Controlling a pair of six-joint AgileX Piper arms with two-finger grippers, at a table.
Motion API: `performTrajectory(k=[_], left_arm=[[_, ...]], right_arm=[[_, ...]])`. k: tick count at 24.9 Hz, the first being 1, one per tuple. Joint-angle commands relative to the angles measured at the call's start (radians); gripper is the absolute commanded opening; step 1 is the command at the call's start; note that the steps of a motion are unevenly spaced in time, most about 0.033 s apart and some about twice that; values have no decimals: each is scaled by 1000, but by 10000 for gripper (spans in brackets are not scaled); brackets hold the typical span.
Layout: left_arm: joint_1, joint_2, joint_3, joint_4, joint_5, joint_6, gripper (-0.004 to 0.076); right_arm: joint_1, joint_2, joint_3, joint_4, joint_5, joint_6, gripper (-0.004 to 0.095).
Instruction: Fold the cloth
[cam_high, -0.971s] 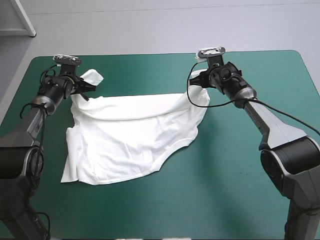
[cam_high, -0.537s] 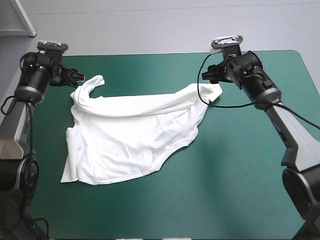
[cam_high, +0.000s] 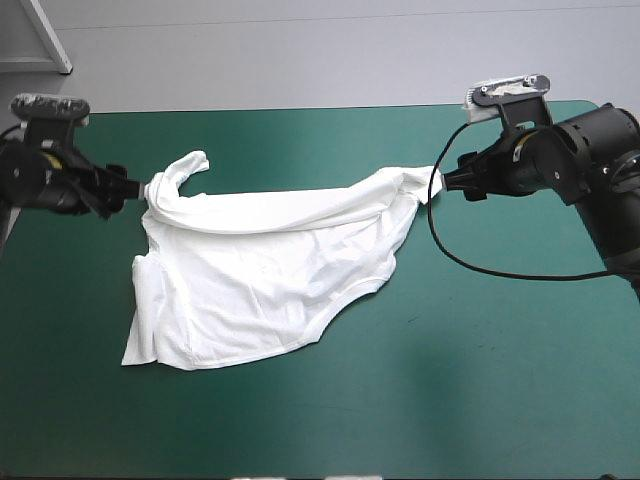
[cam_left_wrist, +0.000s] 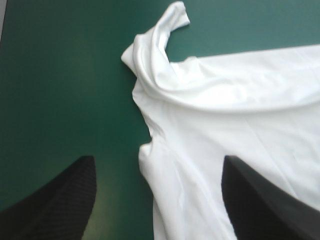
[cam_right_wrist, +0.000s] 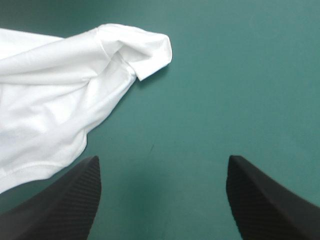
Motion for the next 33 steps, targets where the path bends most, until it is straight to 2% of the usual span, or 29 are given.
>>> performTrajectory(k=[1, 3, 5, 8, 13, 16, 21, 29, 33], left_arm=[[-4, -203, 163, -20, 39, -13, 507], [-4, -391, 401, -26, 39, -25, 507], [-4, -449, 511, -19, 39, -25, 507], [-4, -445, 669, -79, 7, -25, 507], [-4, -395, 881, -126, -196, -25, 507], [-4, -364, 940, -138, -296, -19, 507], [-4, -273, 969, -152, -394, -16, 507], [-4, -106, 969, -151, -480, -14, 487], [-4, -58, 969, -173, -491, -14, 410]], right_arm=[[-5, -50, 17, 3, -2, -25, 660], [-5, -58, 64, 9, -13, -33, 660], [-5, -58, 78, 35, -15, -35, 654], [-3, -58, 90, 81, -23, -45, 640], [-3, -58, 90, 160, -21, -45, 637], [-3, -58, 90, 166, -23, -45, 629], [-3, -58, 90, 166, -21, -45, 629], [-3, -56, 90, 166, -21, -45, 629], [-3, -28, 90, 186, -21, -45, 629]])
